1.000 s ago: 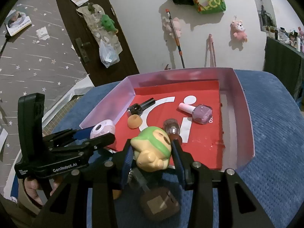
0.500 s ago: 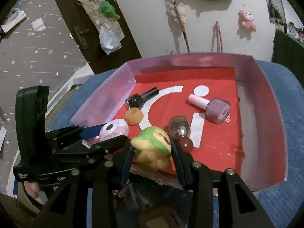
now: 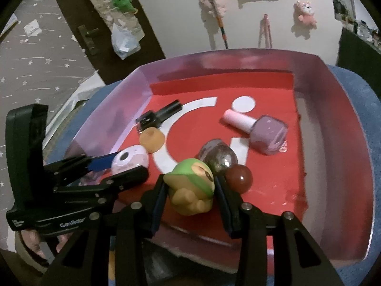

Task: Organize rigid objects
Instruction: 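Carry the pink compact with the left tool into the box while the right tool carries the figurine in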

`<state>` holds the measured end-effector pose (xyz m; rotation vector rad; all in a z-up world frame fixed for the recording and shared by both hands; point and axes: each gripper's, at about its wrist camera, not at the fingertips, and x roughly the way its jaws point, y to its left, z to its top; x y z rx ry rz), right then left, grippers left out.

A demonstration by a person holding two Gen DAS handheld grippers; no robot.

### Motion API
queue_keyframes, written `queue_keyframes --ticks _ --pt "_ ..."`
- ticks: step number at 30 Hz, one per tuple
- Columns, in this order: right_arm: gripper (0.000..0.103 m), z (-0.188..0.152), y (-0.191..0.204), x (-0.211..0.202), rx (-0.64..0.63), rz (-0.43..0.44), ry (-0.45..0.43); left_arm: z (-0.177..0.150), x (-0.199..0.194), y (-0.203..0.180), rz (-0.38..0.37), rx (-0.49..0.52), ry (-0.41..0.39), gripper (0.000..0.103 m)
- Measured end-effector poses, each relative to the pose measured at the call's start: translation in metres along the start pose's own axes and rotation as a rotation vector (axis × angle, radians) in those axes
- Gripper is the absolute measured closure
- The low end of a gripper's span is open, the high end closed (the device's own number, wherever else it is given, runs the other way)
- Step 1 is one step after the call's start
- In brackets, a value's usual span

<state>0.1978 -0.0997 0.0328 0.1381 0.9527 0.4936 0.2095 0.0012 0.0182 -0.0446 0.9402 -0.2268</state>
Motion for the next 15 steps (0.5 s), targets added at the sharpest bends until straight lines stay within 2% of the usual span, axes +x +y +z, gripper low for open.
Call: queue_keyframes --ticks 4,9,15 --pt "0.060 0.005 -0.007 0.002 -0.001 -0.061 -0.011 0.005 0.003 -0.001 0.003 -0.002 -0.002 0.050" --pt "0.060 0.008 -0.018 0.003 0.023 -0.074 -0.023 0.008 0.008 -0.002 0.022 -0.001 -0.009 0.050" --pt "0.060 0.014 -0.017 0.005 -0.006 -0.151 -0.053 0.009 0.010 -0.001 0.037 -0.007 -0.021 0.050"
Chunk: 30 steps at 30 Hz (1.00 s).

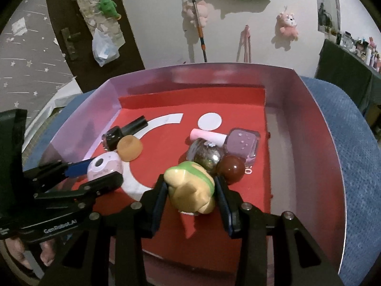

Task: Organize rigid objects
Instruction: 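Carry the pink compact with the left tool into the box while the right tool carries the figurine in, then open the left tool releasing the pink compact while the right tool releases the green figurine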

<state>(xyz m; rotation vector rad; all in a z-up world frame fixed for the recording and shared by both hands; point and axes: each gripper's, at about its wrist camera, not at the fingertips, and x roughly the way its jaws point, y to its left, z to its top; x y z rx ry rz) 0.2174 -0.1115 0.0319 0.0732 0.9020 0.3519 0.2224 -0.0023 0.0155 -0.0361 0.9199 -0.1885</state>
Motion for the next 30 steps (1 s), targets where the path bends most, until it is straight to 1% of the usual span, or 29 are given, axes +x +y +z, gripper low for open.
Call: queue_keyframes --ticks 6,30 --pt "0.060 0.0003 -0.0017 0.0007 0.004 0.003 -0.003 0.0003 0.0003 -0.0008 0.009 0.003 0.000 0.050" --pt "0.060 0.0010 -0.0022 -0.0012 0.014 0.013 -0.006 0.0014 0.0033 0.0015 0.003 -0.005 0.002 0.050"
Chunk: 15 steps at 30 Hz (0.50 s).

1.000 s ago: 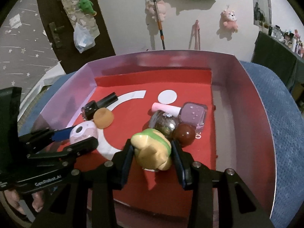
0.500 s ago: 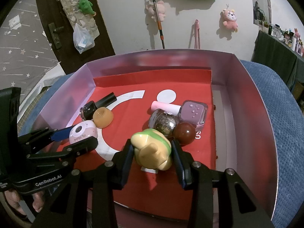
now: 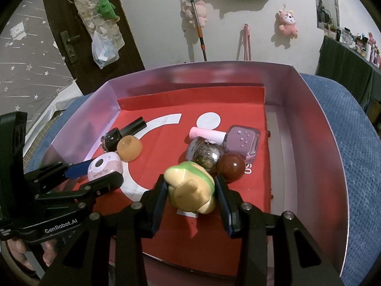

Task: Organize rigid objects
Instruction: 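Open the left tool releasing the pink compact while the right tool releases the green figurine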

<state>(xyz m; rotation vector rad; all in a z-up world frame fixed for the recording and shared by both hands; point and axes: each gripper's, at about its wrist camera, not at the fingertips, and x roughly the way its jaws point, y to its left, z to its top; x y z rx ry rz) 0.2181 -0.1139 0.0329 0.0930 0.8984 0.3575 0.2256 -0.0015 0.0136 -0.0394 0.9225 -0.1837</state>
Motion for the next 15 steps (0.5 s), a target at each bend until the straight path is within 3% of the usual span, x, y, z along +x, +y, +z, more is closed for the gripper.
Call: queue_keyframes --ticks 15 --pt "0.060 0.0002 0.0002 0.0002 0.001 0.000 0.001 0.0011 -0.0022 0.0039 0.001 -0.014 0.001 0.049"
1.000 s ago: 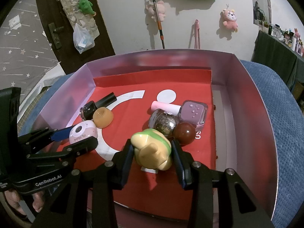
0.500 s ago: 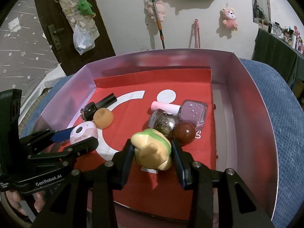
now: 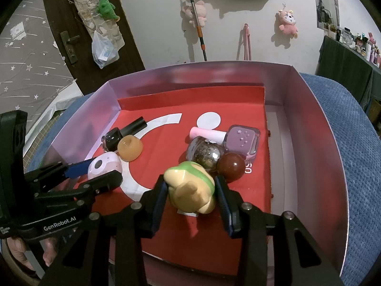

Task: Organize rigid objects
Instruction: 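Open the left tool releasing the pink compact while the right tool releases the green figurine, then withdraw both tools from the box toward the remaining items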

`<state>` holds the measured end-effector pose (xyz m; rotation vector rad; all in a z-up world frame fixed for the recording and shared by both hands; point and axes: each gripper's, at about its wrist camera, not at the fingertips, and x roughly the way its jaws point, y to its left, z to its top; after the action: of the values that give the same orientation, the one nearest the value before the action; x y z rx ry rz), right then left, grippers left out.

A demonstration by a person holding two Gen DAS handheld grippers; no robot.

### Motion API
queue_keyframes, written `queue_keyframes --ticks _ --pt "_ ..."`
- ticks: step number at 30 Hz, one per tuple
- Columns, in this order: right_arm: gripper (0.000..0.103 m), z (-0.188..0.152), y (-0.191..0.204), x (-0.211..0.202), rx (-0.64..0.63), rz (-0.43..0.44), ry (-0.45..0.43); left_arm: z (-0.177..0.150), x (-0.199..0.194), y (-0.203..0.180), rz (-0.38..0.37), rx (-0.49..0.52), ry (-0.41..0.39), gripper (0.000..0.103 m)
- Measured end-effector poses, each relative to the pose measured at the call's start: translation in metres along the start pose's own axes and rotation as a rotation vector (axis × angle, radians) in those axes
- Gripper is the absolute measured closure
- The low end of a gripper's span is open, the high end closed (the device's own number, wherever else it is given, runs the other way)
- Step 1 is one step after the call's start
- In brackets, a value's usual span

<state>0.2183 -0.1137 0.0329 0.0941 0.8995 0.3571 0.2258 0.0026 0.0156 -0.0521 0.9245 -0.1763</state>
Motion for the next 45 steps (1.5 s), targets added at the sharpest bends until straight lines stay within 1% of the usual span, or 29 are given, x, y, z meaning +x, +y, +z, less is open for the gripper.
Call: queue_keyframes --ticks 7,12,14,15,18,20,24,28,33,35,39,40,41,45 --pt "0.059 0.000 0.000 -0.002 -0.001 -0.001 -0.012 -0.001 -0.002 -0.001 0.022 0.007 -0.001 0.047" --pt "0.054 -0.001 0.000 -0.002 -0.001 0.000 -0.012 0.000 -0.004 -0.002 0.031 0.007 0.006 0.047" --pt "0.053 -0.002 0.001 -0.004 -0.003 0.000 -0.015 0.000 -0.006 -0.002 0.036 0.009 -0.001 0.043" --pt "0.053 -0.002 0.001 -0.004 -0.004 0.001 -0.017 0.000 -0.006 -0.002 0.038 0.010 -0.004 0.037" --pt "0.052 -0.003 0.003 -0.007 -0.005 0.003 -0.021 -0.001 -0.010 -0.003 0.032 0.012 -0.013 0.036" --pt "0.048 -0.004 0.004 -0.010 -0.005 0.003 -0.025 -0.001 -0.012 -0.005 0.034 0.017 -0.018 0.035" --pt "0.047 -0.006 0.006 -0.016 -0.004 0.007 -0.036 -0.001 -0.015 -0.006 0.028 0.017 -0.024 0.031" --pt "0.040 -0.006 0.008 -0.023 -0.007 0.006 -0.049 -0.001 -0.020 -0.008 0.020 0.014 -0.033 0.026" --pt "0.038 -0.008 0.009 -0.033 -0.009 0.012 -0.067 -0.002 -0.026 -0.011 0.021 0.017 -0.045 0.023" --pt "0.033 -0.009 0.010 -0.037 -0.010 0.014 -0.077 -0.003 -0.029 -0.013 0.022 0.016 -0.048 0.022" --pt "0.031 -0.010 0.012 -0.045 -0.013 0.021 -0.094 -0.005 -0.033 -0.015 0.021 0.021 -0.057 0.017" --pt "0.028 -0.011 0.013 -0.047 -0.014 0.023 -0.100 -0.006 -0.035 -0.016 0.022 0.023 -0.060 0.016" --pt "0.025 -0.011 0.013 -0.049 -0.015 0.023 -0.105 -0.006 -0.037 -0.017 0.022 0.026 -0.064 0.016" --pt "0.023 -0.015 0.015 -0.058 -0.017 0.030 -0.121 -0.008 -0.043 -0.021 0.013 0.029 -0.072 0.016"
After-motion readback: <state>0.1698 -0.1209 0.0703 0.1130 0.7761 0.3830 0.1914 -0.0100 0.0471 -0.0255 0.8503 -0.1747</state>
